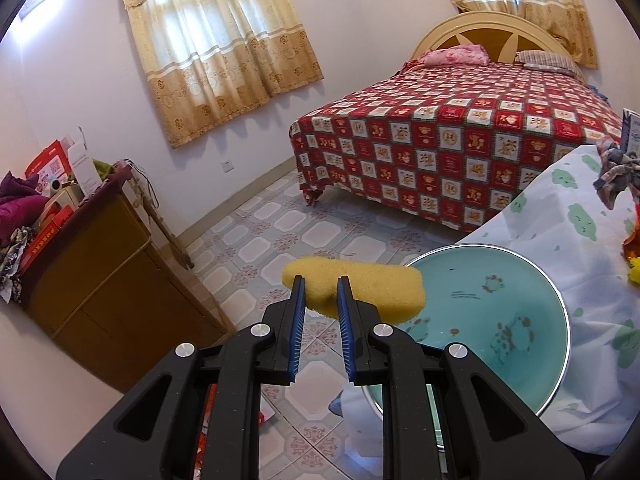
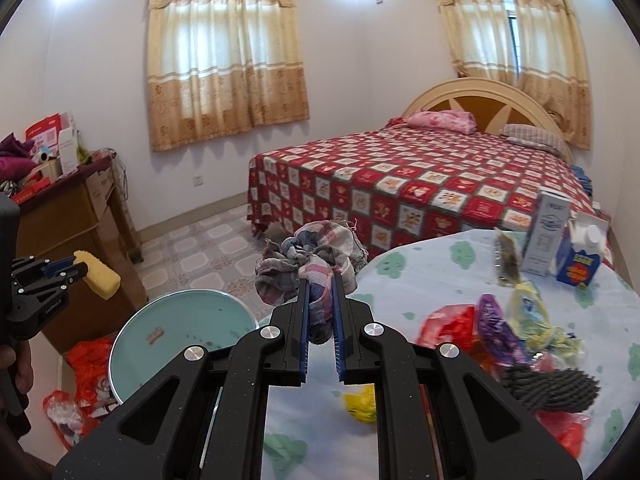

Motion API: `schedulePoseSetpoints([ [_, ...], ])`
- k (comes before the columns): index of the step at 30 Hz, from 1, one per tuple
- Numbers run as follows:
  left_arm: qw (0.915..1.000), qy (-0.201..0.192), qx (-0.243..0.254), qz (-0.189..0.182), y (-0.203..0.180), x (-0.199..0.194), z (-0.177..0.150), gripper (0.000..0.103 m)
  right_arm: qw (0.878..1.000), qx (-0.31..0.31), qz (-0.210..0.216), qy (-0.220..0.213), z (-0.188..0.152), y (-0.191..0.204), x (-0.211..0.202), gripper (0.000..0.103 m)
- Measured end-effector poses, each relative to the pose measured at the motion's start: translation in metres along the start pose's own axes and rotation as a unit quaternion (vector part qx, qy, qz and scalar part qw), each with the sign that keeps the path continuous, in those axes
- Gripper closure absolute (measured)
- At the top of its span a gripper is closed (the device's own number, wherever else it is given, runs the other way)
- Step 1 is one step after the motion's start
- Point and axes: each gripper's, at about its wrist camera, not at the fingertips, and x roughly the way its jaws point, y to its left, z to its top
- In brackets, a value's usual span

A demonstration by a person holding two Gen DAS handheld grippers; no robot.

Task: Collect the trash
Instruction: 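Carry the sponge and scrunchie in both tools over the blue bucket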

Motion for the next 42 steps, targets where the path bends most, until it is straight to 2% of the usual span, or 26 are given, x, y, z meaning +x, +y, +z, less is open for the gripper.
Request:
schedulePoseSetpoints([
  [15,0.9999,0.006,0.005,0.009,0.001,0.002,-0.005,0.086,0.999,-0.022,0.032,0.012,0.001,0.032,0.023,0.092],
  [42,0.9999,0.008,0.007,-0.002,-0.002,-0.001,-0.006,0.084,0.998,-0.036,0.047,0.022,-0.005,0.043,0.026,0.092],
])
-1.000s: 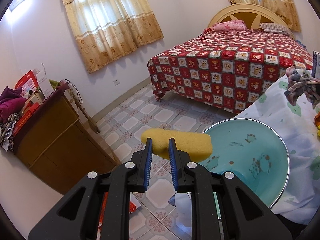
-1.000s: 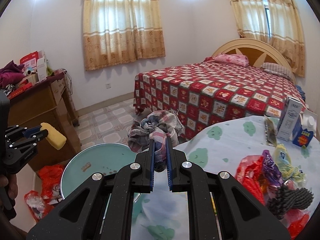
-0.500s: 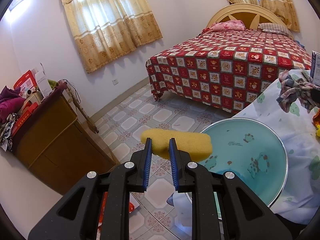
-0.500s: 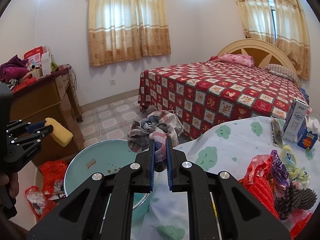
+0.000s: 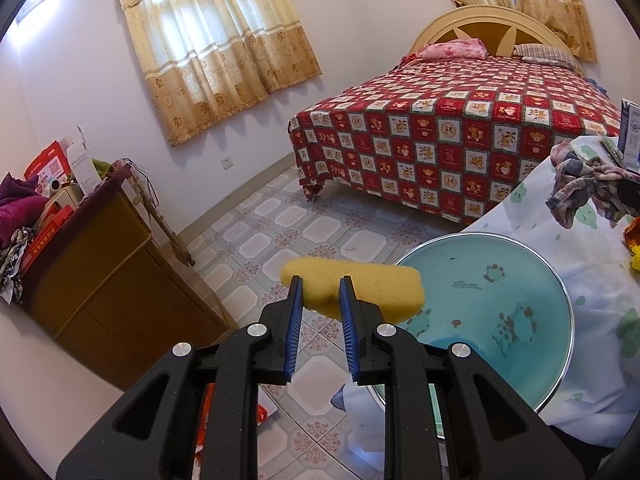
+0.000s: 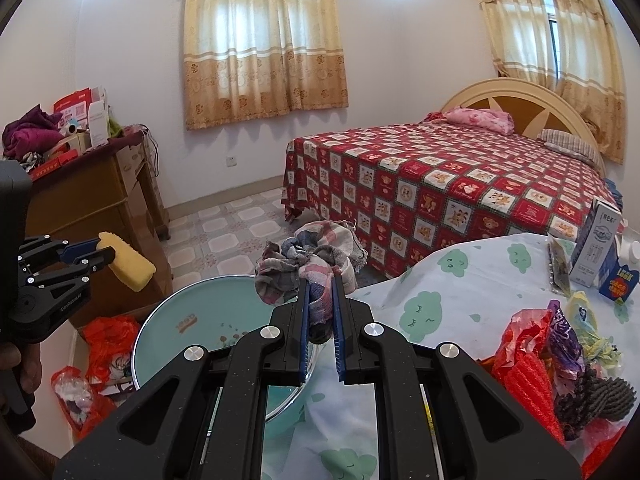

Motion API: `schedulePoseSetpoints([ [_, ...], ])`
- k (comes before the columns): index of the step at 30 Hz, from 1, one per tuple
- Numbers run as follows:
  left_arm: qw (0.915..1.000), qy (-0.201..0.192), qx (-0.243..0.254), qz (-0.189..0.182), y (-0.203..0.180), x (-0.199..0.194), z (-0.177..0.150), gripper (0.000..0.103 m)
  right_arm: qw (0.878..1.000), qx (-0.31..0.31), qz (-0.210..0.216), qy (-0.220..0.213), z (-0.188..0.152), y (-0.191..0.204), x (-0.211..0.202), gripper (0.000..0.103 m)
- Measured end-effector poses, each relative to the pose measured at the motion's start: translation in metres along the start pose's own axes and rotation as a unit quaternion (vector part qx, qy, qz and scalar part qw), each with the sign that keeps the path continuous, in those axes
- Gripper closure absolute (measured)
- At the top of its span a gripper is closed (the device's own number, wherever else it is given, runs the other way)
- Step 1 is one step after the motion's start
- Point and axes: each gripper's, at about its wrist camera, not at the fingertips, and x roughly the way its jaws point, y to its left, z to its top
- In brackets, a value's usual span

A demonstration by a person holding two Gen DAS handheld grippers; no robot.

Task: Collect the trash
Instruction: 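Carry the sponge and scrunchie in both tools over the blue bucket, then open both tools to drop the sponge and scrunchie into the bucket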

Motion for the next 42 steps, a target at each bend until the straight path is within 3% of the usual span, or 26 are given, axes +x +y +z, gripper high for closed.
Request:
schedulePoseSetpoints([
  [24,0.9999,-0.003,0.011,-0.013,-0.009,-0.004,-0.001,0.079,1.0,-0.016,0.02,0.006,-0.002,0.014,0.004,0.092],
  [29,0.9996,-0.004,0.017,-0.022,-0.013,-0.007,-0.002,0.063,0.999,-0.022,0.027,0.009,-0.004,0.018,0.007,0.083],
  [31,0.9995,-0.008,0.018,-0.024,-0.013,-0.008,-0.002,0.05,0.999,-0.021,0.03,0.009,-0.004,0.018,0.006,0.068],
  [33,0.9994,-0.011,0.021,-0.026,-0.015,-0.009,-0.001,0.05,0.999,-0.022,0.03,0.01,-0.005,0.019,0.006,0.067],
  [36,0.9994,-0.01,0.021,-0.024,-0.018,-0.008,-0.001,0.038,0.999,-0.019,0.028,0.01,-0.006,0.019,0.004,0.067],
  [42,0.9993,-0.005,0.025,-0.027,-0.022,-0.007,-0.003,0.035,1.0,-0.012,0.014,0.011,-0.008,0.014,-0.004,0.067],
])
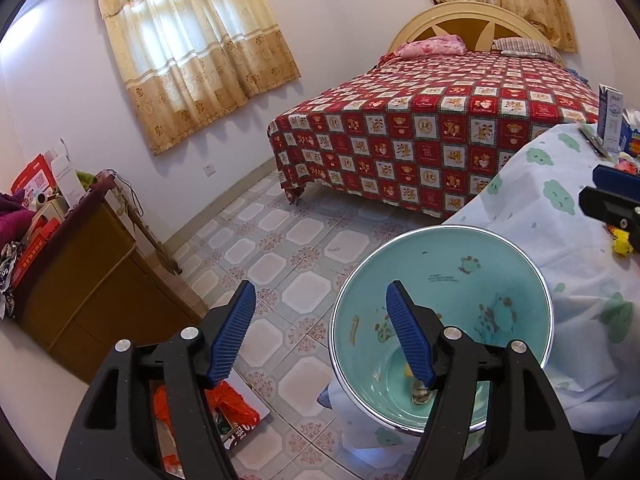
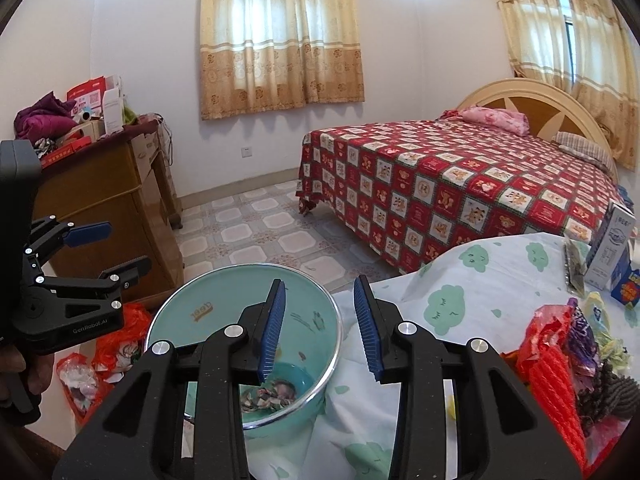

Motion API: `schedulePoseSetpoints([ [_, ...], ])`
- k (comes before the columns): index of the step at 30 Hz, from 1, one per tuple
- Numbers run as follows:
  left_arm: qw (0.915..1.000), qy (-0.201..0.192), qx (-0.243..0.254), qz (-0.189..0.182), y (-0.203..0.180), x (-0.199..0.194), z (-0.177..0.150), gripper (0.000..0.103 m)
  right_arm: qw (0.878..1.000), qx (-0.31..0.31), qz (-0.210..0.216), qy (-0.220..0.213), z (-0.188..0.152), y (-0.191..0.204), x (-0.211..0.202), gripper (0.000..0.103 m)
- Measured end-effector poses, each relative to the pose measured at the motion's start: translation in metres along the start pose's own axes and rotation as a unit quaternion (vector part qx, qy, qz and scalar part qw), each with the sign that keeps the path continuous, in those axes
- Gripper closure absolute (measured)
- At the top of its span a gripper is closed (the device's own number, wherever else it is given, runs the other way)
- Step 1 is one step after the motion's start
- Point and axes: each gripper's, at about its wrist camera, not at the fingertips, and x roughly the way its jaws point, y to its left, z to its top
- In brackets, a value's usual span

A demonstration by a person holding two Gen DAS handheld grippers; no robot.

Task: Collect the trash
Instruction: 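Open both tools to drop the sponge and scrunchie into the bucket, then grasp the red mesh net with the left tool while the right tool grasps the red plastic bag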

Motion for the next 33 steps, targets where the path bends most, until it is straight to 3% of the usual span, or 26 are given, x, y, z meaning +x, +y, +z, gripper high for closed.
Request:
schedulePoseSetpoints([
  [8,0.9995,0.003,0.02,-0.024,-0.026,-0.003,-0.01,0.025,0.995,0.032,-0.097,-0.009,-0.024,-0.049,-0.07,0.063],
  [11,0.9981,0.009,0.042,-0.045,-0.049,-0.004,-0.016,0.025,0.983,0.07,-0.169,-0.008,-0.047,-0.088,-0.111,0.061],
  [15,0.9952,0.001,0.074,-0.065,-0.083,-0.012,-0.022,0.024,0.968,0.134,-0.214,0.007,-0.081,-0.125,-0.14,0.053],
  [20,0.9935,-0.004,0.075,-0.086,-0.109,-0.021,-0.015,0.024,0.963,0.178,-0.197,0.043,-0.114,-0.143,-0.137,0.053],
  [21,0.9931,-0.004,0.073,-0.092,-0.113,-0.024,-0.012,0.024,0.963,0.186,-0.187,0.049,-0.119,-0.146,-0.136,0.056],
  [22,0.9926,-0.006,0.071,-0.099,-0.116,-0.028,-0.01,0.024,0.965,0.186,-0.177,0.053,-0.121,-0.147,-0.136,0.066],
  [25,0.9913,-0.016,0.073,-0.108,-0.127,-0.039,-0.005,0.024,0.968,0.187,-0.154,0.057,-0.121,-0.149,-0.137,0.078],
  [28,0.9899,-0.019,0.074,-0.119,-0.138,-0.046,0.0,0.024,0.972,0.184,-0.141,0.044,-0.122,-0.146,-0.147,0.086],
  [33,0.9864,-0.022,0.073,-0.146,-0.159,-0.061,0.011,0.024,0.97,0.182,-0.16,0.008,-0.118,-0.145,-0.176,0.087],
])
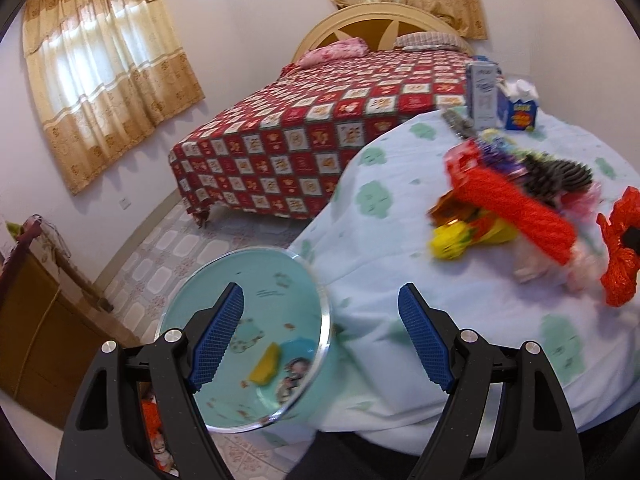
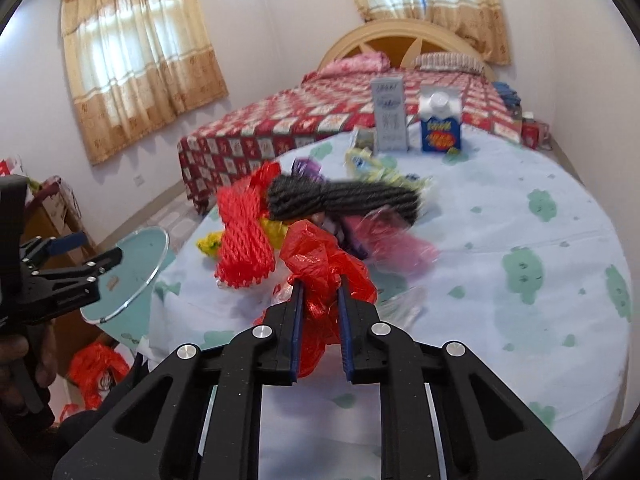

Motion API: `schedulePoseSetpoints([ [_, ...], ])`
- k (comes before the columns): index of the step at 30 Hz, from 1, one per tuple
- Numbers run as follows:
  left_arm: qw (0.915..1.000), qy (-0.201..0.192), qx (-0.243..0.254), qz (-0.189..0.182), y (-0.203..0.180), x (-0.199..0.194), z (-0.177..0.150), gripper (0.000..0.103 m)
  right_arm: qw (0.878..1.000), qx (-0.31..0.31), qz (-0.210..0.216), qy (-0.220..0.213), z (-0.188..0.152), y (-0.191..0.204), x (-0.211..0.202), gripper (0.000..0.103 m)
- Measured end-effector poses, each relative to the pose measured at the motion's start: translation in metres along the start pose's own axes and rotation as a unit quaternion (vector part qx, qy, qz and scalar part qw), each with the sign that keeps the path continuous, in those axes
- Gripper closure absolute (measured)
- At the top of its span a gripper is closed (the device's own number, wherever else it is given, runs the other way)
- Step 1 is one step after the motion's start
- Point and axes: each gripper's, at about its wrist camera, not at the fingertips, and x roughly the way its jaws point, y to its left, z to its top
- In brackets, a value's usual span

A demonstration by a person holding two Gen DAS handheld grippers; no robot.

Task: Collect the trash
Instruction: 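Grasp the red mesh net with the left tool while the right tool grasps the red plastic bag, then carry the red net and red bag in both tools over the bucket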

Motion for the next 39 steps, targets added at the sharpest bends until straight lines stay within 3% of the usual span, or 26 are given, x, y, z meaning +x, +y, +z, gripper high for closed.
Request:
schedulePoseSetpoints([
  [7,0.9987,-0.016,-0.002,-0.048,-0.055,-0.013,0.031,0.024,0.995,-0.003,-0.089,-0.042,0.004,-0.036,-0.022,0.087],
  [12,0.9976,-0.017,0.017,-0.065,-0.098,-0.008,0.044,0.024,0.994,0.018,-0.099,-0.037,-0.003,-0.061,-0.017,0.086],
  [17,0.9969,0.009,0.029,-0.072,-0.12,0.011,0.04,0.024,0.994,0.023,-0.094,-0.04,-0.006,-0.072,-0.018,0.086],
  [18,0.9963,0.02,0.028,-0.078,-0.122,0.017,0.038,0.026,0.995,0.023,-0.093,-0.041,-0.006,-0.074,-0.019,0.086],
  [20,0.9942,0.035,0.024,-0.099,-0.121,0.023,0.034,0.047,0.995,0.023,-0.09,-0.044,-0.007,-0.075,-0.019,0.086],
  [22,0.9907,0.047,0.023,-0.126,-0.12,0.026,0.031,0.086,0.995,0.025,-0.088,-0.045,-0.008,-0.075,-0.02,0.086],
  [23,0.9896,0.048,0.025,-0.133,-0.119,0.024,0.031,0.09,0.995,0.025,-0.087,-0.046,-0.008,-0.074,-0.02,0.086],
  [28,0.989,0.026,0.03,-0.142,-0.104,0.006,0.032,0.093,0.995,0.02,-0.083,-0.054,-0.005,-0.069,-0.023,0.086],
  [34,0.9916,-0.007,0.038,-0.123,-0.068,-0.021,0.034,0.093,0.996,0.008,-0.071,-0.059,0.005,-0.053,-0.022,0.086],
  [39,0.9958,-0.031,0.045,-0.074,-0.036,-0.032,0.029,0.093,0.996,-0.011,-0.052,-0.067,0.019,-0.029,-0.014,0.086],
])
